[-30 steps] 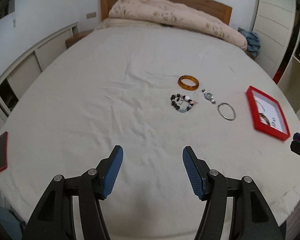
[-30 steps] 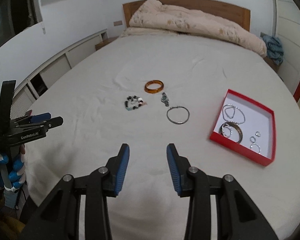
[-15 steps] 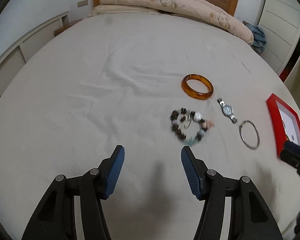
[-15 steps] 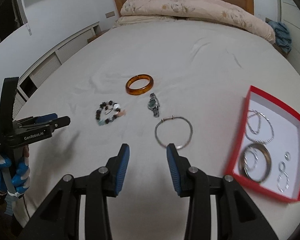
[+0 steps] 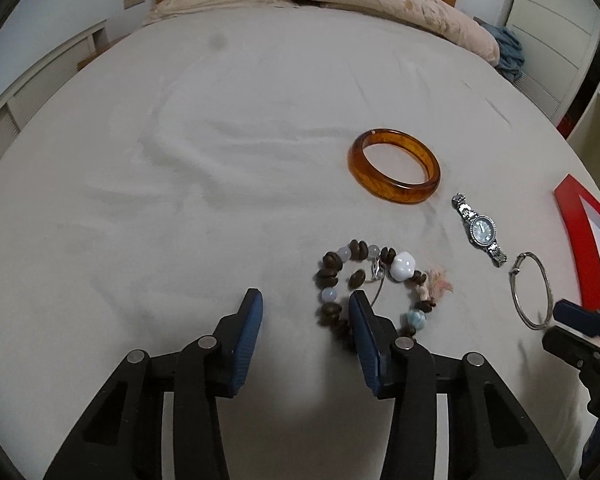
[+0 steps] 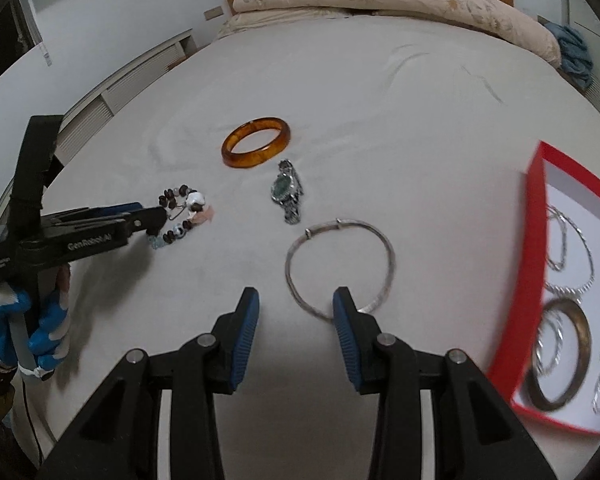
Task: Organize jewelry
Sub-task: 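Grasp the beaded bracelet with the left tool while the right tool grasps the silver wire bangle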
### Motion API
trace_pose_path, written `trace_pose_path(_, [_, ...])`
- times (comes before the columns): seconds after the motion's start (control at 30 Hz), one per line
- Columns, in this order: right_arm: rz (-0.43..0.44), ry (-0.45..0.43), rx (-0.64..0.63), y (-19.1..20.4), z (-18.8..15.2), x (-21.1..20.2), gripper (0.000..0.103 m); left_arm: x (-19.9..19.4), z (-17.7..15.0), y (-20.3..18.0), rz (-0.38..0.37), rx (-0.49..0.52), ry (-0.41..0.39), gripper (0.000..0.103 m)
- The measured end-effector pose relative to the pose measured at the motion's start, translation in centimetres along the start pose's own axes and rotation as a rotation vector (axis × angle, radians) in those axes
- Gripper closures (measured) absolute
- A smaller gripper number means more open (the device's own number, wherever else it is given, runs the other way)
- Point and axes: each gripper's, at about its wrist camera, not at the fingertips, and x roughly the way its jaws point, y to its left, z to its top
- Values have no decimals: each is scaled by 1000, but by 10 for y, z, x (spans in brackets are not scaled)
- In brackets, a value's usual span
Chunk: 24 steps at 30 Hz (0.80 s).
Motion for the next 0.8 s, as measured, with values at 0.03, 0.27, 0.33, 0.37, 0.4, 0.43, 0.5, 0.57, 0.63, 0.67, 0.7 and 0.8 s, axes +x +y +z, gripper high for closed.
trace_pose_path(0.03, [6, 2, -4, 0, 2, 4, 67, 1, 1, -1, -6, 7, 2, 59])
trace_pose_path(0.27, [50, 65, -33, 5, 14, 38, 84, 11, 5, -2, -40, 80, 4, 61])
trace_pose_path(0.33, [63, 65, -24, 5, 16, 43, 84, 12, 5, -3, -39, 100, -3, 64])
trace_pose_path(0.37, [75, 61, -12, 4, 18, 46, 85, 11, 6, -4, -40, 111, -7, 71])
trace_pose_path(0.4, [83, 58, -7, 3, 17, 46, 89, 11, 6, -4, -42, 118, -11, 75])
trace_pose_path(0.43, [94, 55, -1, 3, 18, 48, 92, 10, 6, -6, -43, 124, -16, 85])
trace_pose_path(0.5, [119, 50, 22, 0, 18, 49, 98, 7, 5, -9, -37, 133, -28, 94])
trace_pose_path(0.57, [126, 40, 34, 0, 18, 46, 99, 1, 2, -8, -24, 127, -44, 94])
trace_pose_path(0.63, [137, 24, 43, 0, 17, 40, 99, -3, 1, -7, -17, 118, -53, 94])
trace_pose_path(0.67, [146, 16, 47, 2, 15, 36, 99, -9, 0, -7, -9, 114, -60, 94])
trace_pose_path(0.7, [152, 7, 46, 4, 14, 33, 99, -12, -1, -6, -6, 112, -65, 94])
trace_pose_path(0.8, [183, -24, 62, 10, 8, 17, 99, -33, -2, -4, -4, 100, -89, 94])
